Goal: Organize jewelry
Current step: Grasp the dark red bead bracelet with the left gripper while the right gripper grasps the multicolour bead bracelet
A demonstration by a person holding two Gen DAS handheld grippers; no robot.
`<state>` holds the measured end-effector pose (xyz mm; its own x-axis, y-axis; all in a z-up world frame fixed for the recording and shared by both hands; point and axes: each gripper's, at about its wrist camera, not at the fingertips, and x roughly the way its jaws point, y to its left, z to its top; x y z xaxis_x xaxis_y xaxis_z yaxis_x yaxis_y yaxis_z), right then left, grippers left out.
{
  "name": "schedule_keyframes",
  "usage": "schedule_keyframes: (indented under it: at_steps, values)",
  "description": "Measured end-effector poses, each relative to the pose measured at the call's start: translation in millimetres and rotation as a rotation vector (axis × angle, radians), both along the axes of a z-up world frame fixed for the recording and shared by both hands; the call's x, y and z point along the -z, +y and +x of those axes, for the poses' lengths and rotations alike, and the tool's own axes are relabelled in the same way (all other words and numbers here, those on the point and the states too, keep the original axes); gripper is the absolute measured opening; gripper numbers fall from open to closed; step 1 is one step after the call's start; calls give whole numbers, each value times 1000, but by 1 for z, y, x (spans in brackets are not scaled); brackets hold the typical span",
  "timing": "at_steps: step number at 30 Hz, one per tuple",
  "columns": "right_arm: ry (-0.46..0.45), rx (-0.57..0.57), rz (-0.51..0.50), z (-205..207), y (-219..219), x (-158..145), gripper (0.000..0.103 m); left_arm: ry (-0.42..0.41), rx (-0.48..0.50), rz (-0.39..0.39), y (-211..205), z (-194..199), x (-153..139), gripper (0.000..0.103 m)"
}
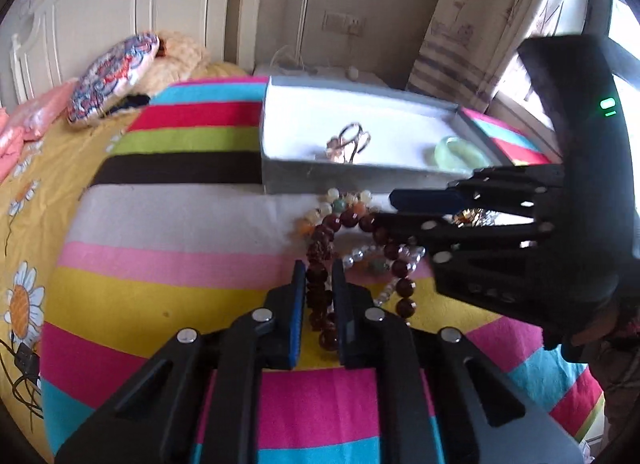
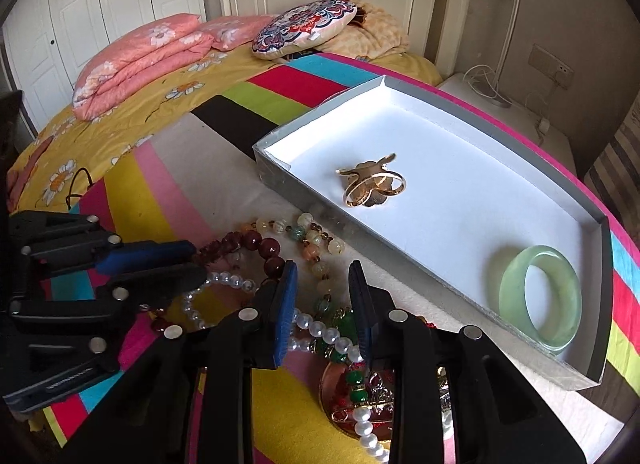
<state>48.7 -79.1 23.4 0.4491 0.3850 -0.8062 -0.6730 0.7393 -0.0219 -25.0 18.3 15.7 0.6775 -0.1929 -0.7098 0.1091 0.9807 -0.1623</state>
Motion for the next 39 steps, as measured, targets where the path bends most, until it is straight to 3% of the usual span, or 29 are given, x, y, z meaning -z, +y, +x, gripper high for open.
schedule_keyframes:
  at_steps: [3,13,18,21,22,23,25,28,29,30,35,39]
  values:
    - [4,-8,-1,1,3,1,27,-14,-14,1,2,-10,-4,12]
    - [8,-21,-10,3,9,4,27,70,-59,-134,30,-35,11,12]
    - [6,-5,8,2,7,5,28,70,-52,-179,34,-38,11,15]
    - [5,-8,-5,2,10,5,28,65,-34,-219,35,-39,12,27]
    - [8,-13,-14,3,12,5,28,57,-21,-241,35,-39,11,39]
    - [11,-16,-22,4,13,5,28,49,-20,-248,36,-40,10,58]
    - [28,-22,-31,8,17,4,28,23,-69,-224,37,-45,6,79]
    - [60,-32,-35,11,19,3,28,-2,-74,-247,38,-50,3,79]
    - [69,-40,-33,10,20,3,15,-11,-75,-256,40,-52,2,80]
    - [79,-64,-27,6,22,2,13,-26,-75,-271,42,-54,1,80]
    - [95,-185,14,-27,25,3,13,-75,-79,-325,52,-61,-4,80]
    - [66,-177,10,-41,21,2,12,-84,-76,-335,52,-63,-7,80]
